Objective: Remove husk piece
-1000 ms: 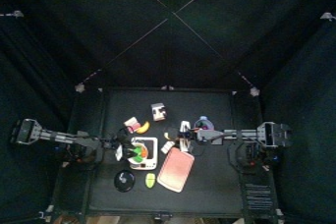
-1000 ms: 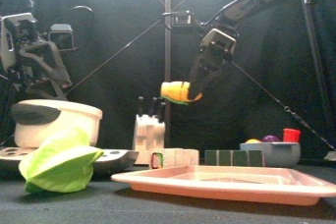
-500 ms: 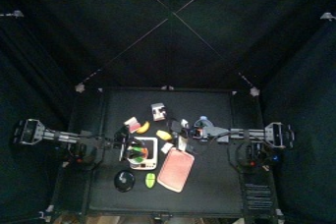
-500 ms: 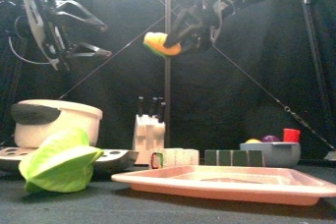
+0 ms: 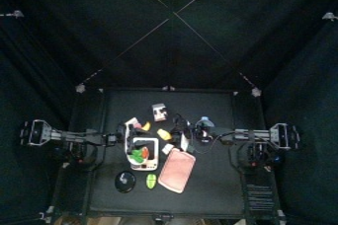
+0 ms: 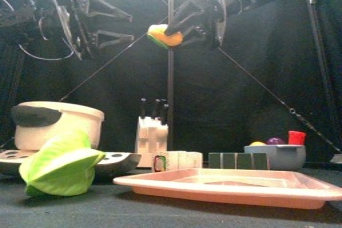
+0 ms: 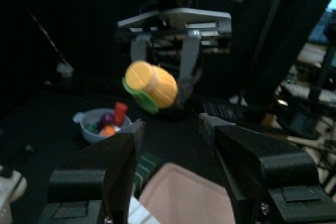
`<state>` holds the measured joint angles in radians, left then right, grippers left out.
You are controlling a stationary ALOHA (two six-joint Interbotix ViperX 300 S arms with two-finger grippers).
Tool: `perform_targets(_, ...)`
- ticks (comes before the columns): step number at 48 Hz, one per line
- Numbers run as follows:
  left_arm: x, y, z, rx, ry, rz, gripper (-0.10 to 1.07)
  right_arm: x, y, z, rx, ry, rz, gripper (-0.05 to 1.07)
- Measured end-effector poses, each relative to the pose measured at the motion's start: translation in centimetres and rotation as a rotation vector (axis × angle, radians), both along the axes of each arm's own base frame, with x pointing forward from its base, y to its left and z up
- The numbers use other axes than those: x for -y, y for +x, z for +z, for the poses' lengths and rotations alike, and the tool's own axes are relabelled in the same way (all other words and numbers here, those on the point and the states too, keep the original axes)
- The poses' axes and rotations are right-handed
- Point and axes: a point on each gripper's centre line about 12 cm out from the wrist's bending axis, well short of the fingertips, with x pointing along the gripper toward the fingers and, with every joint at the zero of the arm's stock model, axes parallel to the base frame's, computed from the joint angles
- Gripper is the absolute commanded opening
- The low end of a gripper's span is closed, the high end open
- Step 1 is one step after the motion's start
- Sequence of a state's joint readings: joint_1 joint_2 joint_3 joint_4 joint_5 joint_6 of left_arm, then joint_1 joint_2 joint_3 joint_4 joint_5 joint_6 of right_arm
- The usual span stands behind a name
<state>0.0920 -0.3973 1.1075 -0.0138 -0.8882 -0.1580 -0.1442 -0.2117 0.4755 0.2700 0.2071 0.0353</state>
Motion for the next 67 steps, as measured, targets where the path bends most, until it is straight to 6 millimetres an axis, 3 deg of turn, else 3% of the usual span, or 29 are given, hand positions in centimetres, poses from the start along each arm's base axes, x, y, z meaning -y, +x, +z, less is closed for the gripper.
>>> perform_targets(7,-0.2,0.5,-0.8,0.001,0.031,0.014,0.87,-0.3,0.1,0.2,0.011,-0.012,0.010,0.42)
perform_targets(31,-0.1,3.7,-2.4,-0.002,0.149,-0.074,0.88,-4.8,-1.4,0.8,0.032,-0.145,0.166,0.42)
perform_targets(67,2.2,5.5,-0.7,0.075,0.217,-0.195,0.88,-4.8,-1.6,0.4,0.033,-0.162,0.168,0.42)
